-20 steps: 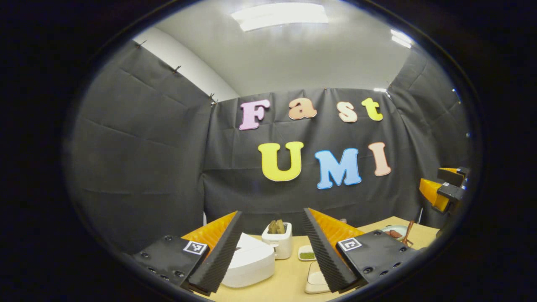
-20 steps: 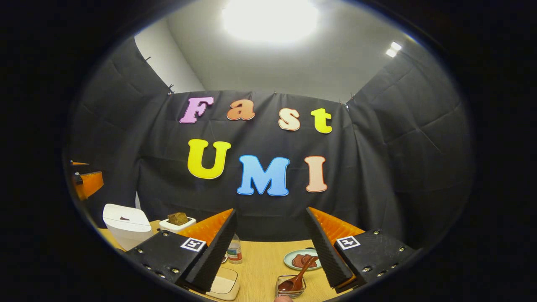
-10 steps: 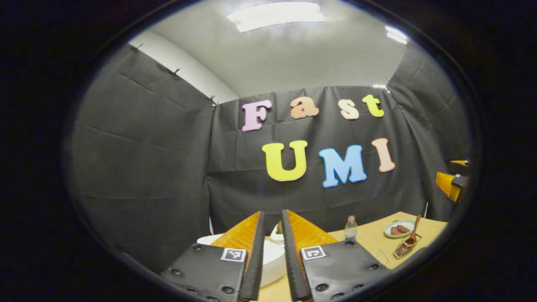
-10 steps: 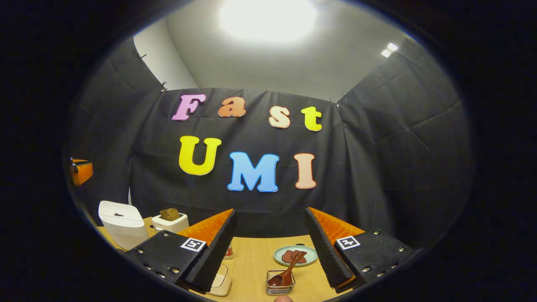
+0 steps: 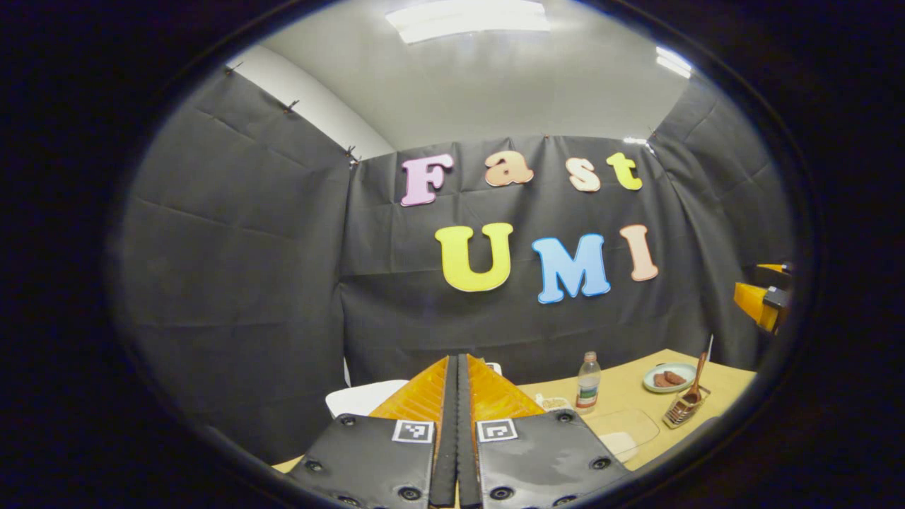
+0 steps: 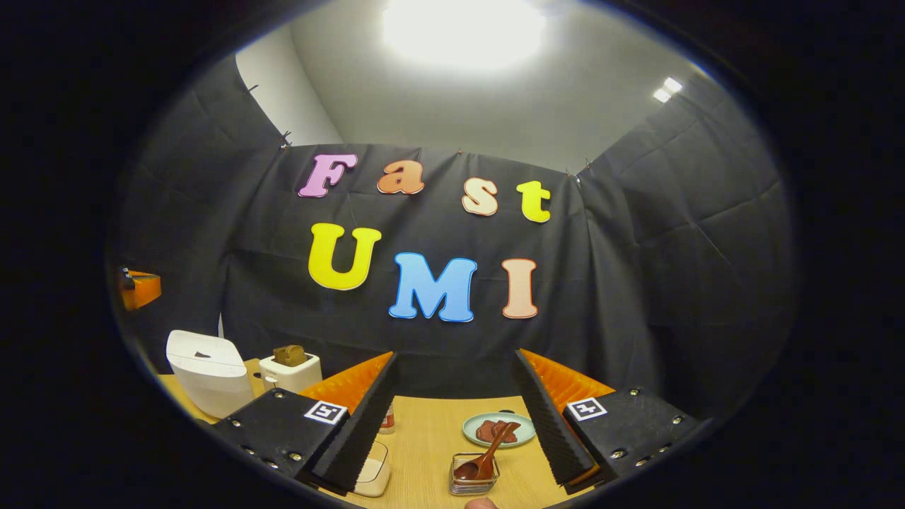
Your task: Close the left gripper, press the button to open the rice cooker; take a wooden spoon from the chopstick holder with the right hand, scoop a spoonful of rice and pour it into the rice cooker, then put the wooden spoon back into the chopstick holder.
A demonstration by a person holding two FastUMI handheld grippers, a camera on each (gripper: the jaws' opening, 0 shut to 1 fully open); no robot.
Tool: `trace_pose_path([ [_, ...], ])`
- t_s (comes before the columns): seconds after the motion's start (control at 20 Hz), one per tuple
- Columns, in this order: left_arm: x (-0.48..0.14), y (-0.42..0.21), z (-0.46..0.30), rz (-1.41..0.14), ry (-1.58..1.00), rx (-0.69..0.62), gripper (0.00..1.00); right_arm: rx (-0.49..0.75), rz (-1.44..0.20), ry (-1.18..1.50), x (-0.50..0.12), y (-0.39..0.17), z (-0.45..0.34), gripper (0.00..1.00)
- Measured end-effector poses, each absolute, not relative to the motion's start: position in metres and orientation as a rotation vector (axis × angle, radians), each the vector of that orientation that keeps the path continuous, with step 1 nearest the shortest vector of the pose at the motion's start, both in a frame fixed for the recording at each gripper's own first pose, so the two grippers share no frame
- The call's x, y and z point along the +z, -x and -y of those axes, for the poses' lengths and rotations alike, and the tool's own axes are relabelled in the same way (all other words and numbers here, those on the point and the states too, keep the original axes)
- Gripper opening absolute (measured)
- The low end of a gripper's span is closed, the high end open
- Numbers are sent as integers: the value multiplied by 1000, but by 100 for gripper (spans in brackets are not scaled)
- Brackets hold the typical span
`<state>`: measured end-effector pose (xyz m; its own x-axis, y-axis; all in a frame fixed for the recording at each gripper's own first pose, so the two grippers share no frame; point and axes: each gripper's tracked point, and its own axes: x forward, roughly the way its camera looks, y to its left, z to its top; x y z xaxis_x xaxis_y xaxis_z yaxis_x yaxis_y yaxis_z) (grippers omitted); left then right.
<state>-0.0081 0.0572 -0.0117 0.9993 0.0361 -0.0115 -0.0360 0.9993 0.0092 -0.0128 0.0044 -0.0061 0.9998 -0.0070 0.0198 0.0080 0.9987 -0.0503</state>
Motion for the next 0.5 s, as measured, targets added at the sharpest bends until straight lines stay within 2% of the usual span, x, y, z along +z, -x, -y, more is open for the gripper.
trace_pose_path([
  [0.25, -34, -28, -73, -66, 5, 16, 8, -4, -8, 31, -12, 12, -19, 97],
  [0.5, -64, -70, -101, -106, 47, 27, 8, -53, -12, 65, -10, 9, -19, 97],
])
